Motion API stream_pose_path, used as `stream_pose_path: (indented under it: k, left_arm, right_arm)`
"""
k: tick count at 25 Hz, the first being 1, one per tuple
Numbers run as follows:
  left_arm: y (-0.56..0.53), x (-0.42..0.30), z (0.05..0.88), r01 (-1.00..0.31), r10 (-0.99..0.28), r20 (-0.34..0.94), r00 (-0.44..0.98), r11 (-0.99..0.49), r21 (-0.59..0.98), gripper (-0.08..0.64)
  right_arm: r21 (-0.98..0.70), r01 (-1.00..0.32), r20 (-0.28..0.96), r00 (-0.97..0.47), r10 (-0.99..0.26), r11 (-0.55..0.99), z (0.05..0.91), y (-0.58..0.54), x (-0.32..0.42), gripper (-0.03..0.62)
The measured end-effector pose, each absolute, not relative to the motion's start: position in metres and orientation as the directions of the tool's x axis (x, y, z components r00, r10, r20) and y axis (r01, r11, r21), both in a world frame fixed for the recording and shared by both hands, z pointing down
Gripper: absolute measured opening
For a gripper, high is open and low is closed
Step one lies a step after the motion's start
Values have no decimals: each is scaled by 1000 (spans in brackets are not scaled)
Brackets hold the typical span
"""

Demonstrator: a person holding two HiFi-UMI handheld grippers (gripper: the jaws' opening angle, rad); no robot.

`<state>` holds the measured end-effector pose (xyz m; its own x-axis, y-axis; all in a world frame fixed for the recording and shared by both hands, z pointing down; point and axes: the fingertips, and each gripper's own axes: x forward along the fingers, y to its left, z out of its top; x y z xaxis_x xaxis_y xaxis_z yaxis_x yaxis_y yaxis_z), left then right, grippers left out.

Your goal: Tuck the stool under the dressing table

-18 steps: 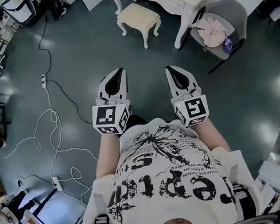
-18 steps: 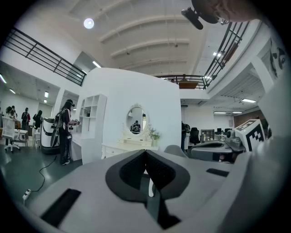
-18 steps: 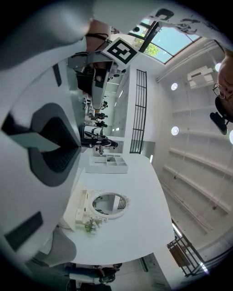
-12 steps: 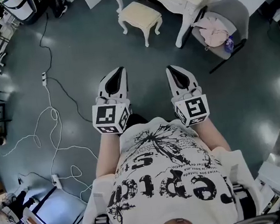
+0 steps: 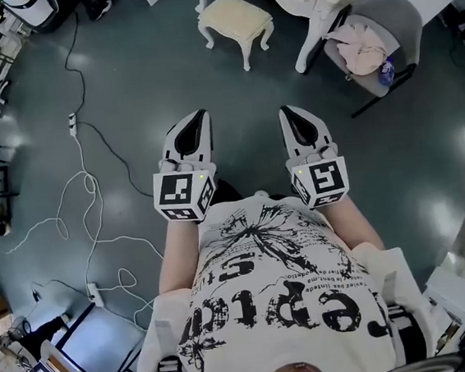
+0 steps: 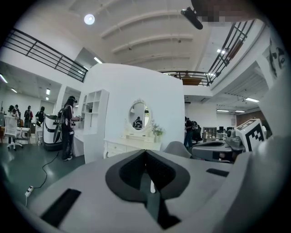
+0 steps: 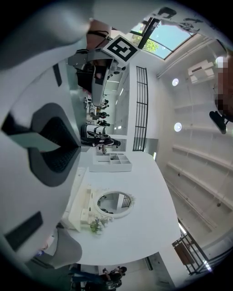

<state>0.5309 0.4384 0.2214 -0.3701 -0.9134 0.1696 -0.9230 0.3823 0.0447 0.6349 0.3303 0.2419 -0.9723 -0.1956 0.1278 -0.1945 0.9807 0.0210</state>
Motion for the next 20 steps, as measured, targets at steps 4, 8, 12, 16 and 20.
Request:
stream_pose_path:
  k: [4,8,12,16,20]
  left_arm:
    - [437,502,234,-922,-912,183,-368,383,59,20]
    - [434,451,239,-925,-915,191,-355,374,72,20]
    - [429,382,236,-929,-923,185,-337,358,94,20]
    - [426,302,235,-940,-934,193,-300,324,106,20]
    - [427,223,233,-952,-944,208,-256,283,114,20]
  right_arm:
    - [46,-192,146,-970,-197,980,251,330,604,15]
    - [52,-200,156,-966,-205,979,254,331,554,15]
    - [58,-230,170,-957,-236,972,254,327,490,15]
    - [59,-281,178,-941,-287,958,252,323,417,15]
    - [47,-335,190,-922,-337,941,251,324,344,15]
